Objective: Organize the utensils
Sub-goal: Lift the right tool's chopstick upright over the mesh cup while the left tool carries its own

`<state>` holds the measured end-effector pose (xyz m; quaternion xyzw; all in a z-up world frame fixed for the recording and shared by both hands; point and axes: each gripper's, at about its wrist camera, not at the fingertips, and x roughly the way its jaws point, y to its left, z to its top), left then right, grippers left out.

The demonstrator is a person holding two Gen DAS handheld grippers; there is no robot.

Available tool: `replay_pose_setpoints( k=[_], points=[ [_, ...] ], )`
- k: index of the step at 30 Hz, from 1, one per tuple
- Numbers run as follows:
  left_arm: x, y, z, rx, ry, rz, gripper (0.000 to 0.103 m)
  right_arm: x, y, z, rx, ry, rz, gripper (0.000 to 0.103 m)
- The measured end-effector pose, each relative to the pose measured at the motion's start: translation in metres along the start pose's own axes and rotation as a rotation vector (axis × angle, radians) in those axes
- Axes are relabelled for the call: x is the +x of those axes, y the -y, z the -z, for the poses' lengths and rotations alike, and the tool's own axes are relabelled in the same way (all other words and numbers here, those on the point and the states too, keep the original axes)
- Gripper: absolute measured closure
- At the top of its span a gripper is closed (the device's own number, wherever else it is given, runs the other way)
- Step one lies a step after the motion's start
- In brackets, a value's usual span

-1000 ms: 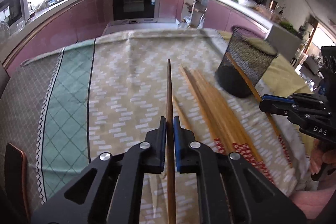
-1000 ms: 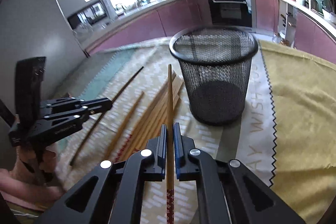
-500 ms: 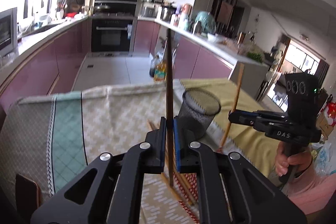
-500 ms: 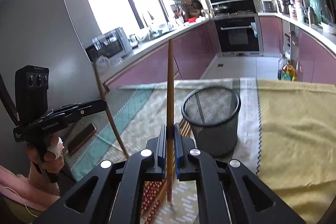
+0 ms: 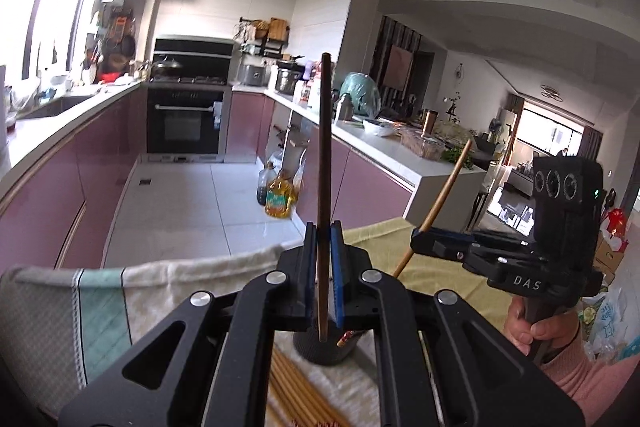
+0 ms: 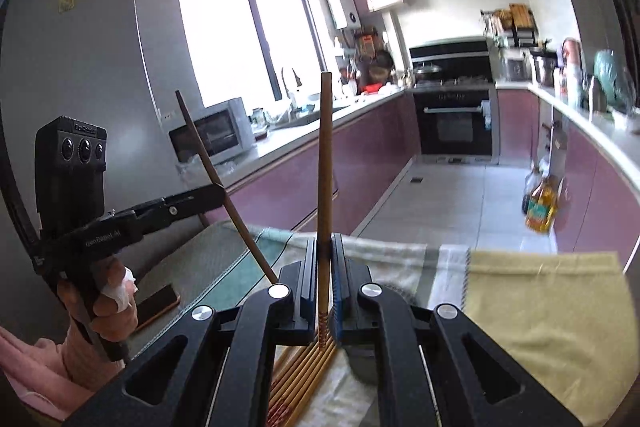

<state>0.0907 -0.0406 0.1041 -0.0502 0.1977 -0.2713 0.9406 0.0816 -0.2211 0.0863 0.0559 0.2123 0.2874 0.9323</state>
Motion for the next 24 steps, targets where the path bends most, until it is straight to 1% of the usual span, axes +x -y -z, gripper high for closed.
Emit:
replay_pose_setpoints(
  k=[4, 7, 9, 12, 16, 18, 20, 24],
  points=[
    [0.020, 0.008, -0.011, 0.013, -0.009, 0.010, 0.096, 0.000, 0.011, -0.011, -0.009, 0.016, 0.031, 0.097],
    [0.037, 0.013, -0.011, 0.024, -0.037, 0.009, 0.096, 0.009, 0.018, -0.011, -0.011, -0.005, 0.047, 0.097],
    [0.051, 0.015, -0.005, 0.030, -0.077, 0.007, 0.096, 0.018, 0.023, -0.009, -0.005, -0.034, 0.054, 0.097],
    [0.077, 0.012, 0.008, 0.033, -0.148, 0.005, 0.096, 0.036, 0.031, -0.001, 0.008, -0.107, 0.048, 0.097],
    [0.102, 0.012, 0.027, 0.038, -0.235, 0.009, 0.096, 0.058, 0.035, 0.014, 0.014, -0.216, 0.044, 0.097],
    [0.113, 0.007, 0.036, 0.041, -0.263, 0.007, 0.096, 0.066, 0.031, 0.021, 0.016, -0.254, 0.043, 0.097],
    [0.120, 0.007, 0.043, 0.045, -0.272, -0.001, 0.095, 0.077, 0.036, 0.024, 0.026, -0.294, 0.045, 0.097],
    [0.129, -0.002, 0.044, 0.036, -0.282, -0.011, 0.095, 0.090, 0.040, 0.027, 0.039, -0.323, 0.061, 0.097]
  ],
)
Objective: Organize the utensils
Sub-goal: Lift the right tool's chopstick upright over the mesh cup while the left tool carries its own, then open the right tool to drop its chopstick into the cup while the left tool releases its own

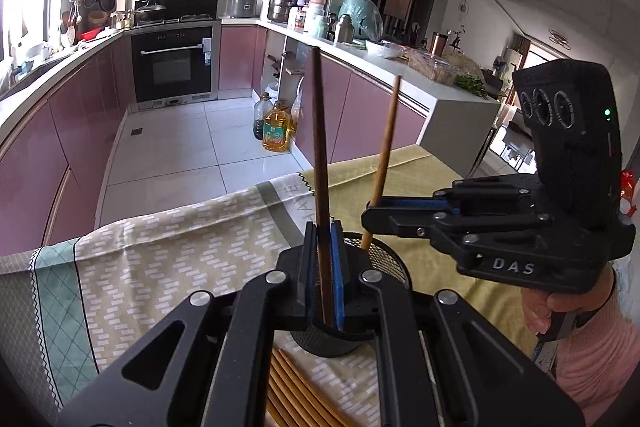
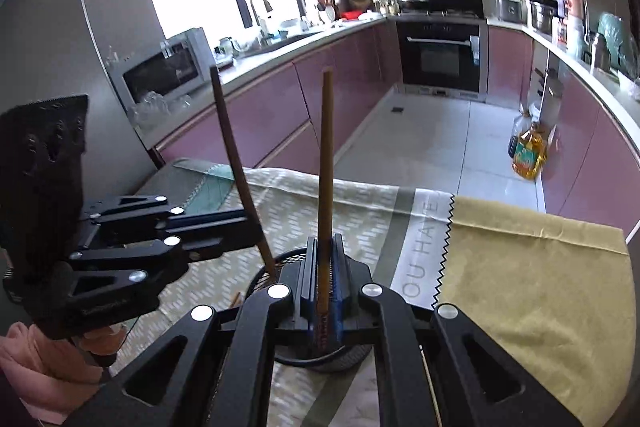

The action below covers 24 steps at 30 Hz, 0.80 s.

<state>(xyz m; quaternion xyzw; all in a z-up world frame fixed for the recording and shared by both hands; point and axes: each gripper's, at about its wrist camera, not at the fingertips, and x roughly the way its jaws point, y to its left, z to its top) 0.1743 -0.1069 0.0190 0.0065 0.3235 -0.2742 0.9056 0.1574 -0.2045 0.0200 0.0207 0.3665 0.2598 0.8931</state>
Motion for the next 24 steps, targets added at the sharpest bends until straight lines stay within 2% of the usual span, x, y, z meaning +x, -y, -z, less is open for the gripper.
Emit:
replay_pose_setpoints(
  k=[11, 12, 14, 17, 21, 24],
  points=[
    [0.019, -0.010, -0.001, -0.031, -0.029, -0.030, 0.094, 0.027, 0.007, -0.010, 0.048, -0.022, 0.016, 0.094],
    [0.017, -0.011, -0.002, -0.032, -0.025, -0.035, 0.090, 0.026, 0.007, -0.010, 0.050, -0.018, 0.017, 0.093],
    [0.012, -0.015, 0.001, -0.038, -0.007, -0.059, 0.087, 0.020, 0.008, -0.008, 0.057, 0.006, 0.037, 0.082],
    [-0.009, -0.020, 0.013, -0.030, 0.042, -0.119, 0.065, 0.001, 0.005, -0.003, 0.059, 0.061, 0.061, 0.070],
    [-0.034, -0.029, 0.037, -0.013, 0.059, -0.170, 0.061, -0.033, -0.010, 0.011, 0.016, 0.134, 0.011, 0.067],
    [-0.041, -0.037, 0.065, -0.008, 0.011, -0.203, 0.060, -0.047, -0.030, 0.029, -0.058, 0.135, -0.029, 0.063]
  ],
)
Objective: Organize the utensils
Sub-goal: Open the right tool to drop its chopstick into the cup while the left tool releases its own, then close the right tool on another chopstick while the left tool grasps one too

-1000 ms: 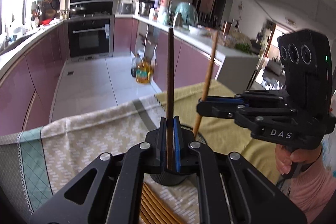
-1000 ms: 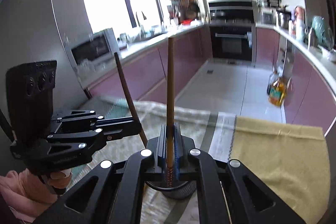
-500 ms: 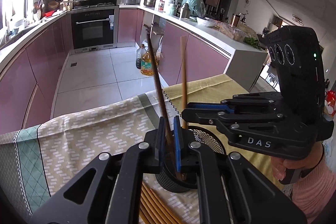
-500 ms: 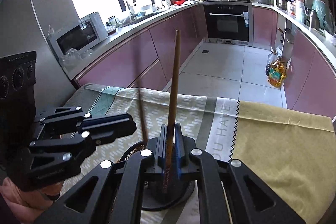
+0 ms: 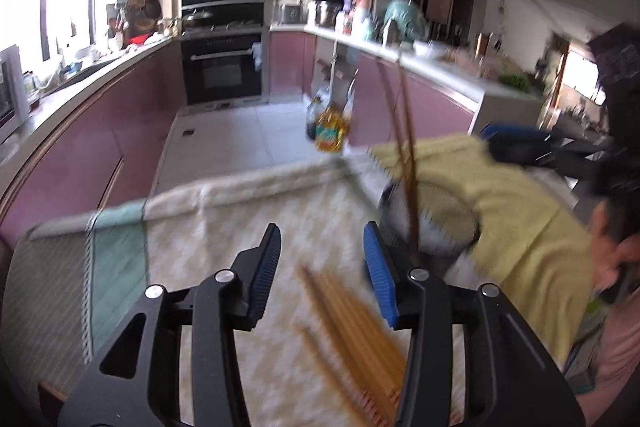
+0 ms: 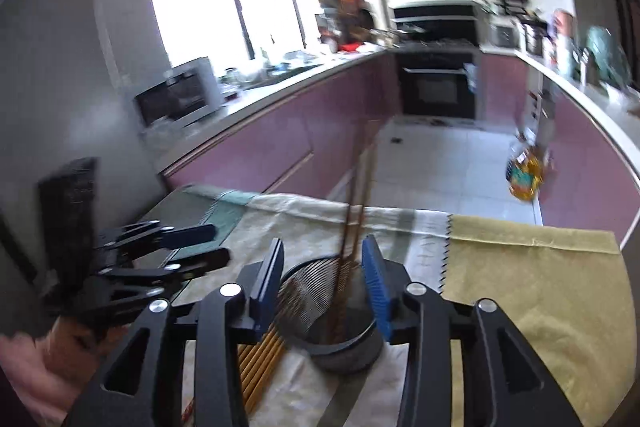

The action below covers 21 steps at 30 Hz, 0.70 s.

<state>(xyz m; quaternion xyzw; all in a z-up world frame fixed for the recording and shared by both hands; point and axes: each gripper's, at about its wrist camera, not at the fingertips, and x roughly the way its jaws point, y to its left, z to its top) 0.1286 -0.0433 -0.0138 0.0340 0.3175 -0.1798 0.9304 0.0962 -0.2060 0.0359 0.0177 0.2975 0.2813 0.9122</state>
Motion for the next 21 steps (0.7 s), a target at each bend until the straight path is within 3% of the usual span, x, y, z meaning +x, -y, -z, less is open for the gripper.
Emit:
replay_pose_setpoints(
  k=[6, 12, 21],
  points=[
    [0.012, -0.011, 0.057, -0.018, -0.161, 0.007, 0.060, 0.024, -0.027, 0.048, -0.018, -0.160, -0.075, 0.063],
    [0.020, -0.009, 0.091, -0.034, -0.233, 0.027, 0.060, 0.068, -0.033, 0.088, 0.013, -0.311, -0.048, 0.063],
    [0.023, 0.004, 0.105, -0.002, -0.267, 0.027, 0.061, 0.081, -0.047, 0.109, -0.002, -0.358, 0.020, 0.064]
  ],
)
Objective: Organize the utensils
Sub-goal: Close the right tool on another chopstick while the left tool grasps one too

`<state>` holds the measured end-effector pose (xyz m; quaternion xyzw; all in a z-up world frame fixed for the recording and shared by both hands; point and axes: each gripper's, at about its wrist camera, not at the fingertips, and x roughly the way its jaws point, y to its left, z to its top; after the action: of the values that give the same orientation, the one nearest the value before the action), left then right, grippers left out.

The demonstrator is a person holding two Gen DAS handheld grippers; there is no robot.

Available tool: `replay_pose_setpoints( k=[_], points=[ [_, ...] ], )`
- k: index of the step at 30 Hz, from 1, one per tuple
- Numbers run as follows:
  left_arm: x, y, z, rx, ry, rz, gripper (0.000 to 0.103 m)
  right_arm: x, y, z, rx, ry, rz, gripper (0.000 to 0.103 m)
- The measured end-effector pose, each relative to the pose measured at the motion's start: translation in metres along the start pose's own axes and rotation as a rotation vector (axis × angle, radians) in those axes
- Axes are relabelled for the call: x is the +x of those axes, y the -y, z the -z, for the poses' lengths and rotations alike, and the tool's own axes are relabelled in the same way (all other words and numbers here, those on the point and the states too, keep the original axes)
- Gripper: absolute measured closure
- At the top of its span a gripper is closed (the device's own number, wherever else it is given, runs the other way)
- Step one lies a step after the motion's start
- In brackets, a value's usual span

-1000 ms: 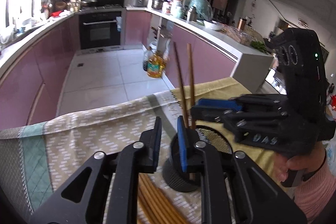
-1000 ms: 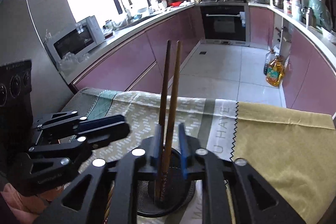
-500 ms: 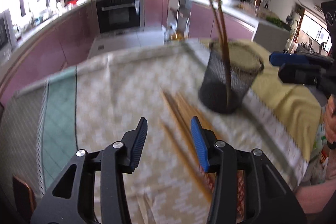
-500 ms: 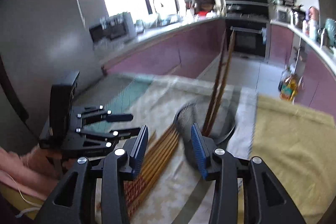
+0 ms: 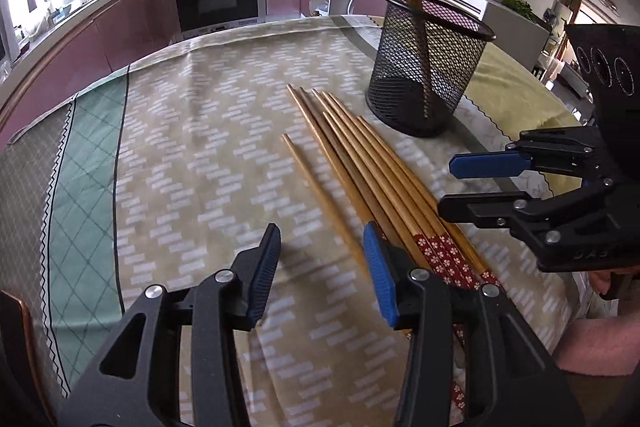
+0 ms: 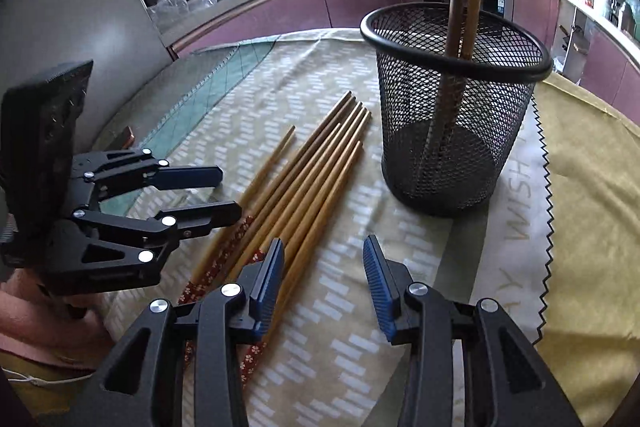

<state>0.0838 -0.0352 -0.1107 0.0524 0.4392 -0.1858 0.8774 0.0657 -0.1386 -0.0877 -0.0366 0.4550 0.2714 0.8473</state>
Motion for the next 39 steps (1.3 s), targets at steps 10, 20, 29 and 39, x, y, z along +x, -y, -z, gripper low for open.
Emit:
replay_pose_setpoints(
  k=[10, 20, 29, 39],
  points=[
    [0.003, 0.000, 0.003, 0.023, -0.007, -0.023, 0.070, 0.007, -0.005, -0.002, -0.032, -0.016, 0.066, 0.071],
    [0.008, -0.011, -0.006, -0.033, 0.002, -0.027, 0.087, 0.015, -0.007, -0.010, -0.027, -0.001, 0.088, 0.083],
    [0.008, -0.012, -0.005, -0.044, -0.005, -0.052, 0.086, 0.009, 0.006, -0.008, 0.032, 0.009, 0.057, 0.097],
    [0.005, -0.019, -0.006, -0.098, 0.010, -0.050, 0.096, -0.008, 0.005, -0.007, 0.026, 0.054, 0.005, 0.097]
  ],
)
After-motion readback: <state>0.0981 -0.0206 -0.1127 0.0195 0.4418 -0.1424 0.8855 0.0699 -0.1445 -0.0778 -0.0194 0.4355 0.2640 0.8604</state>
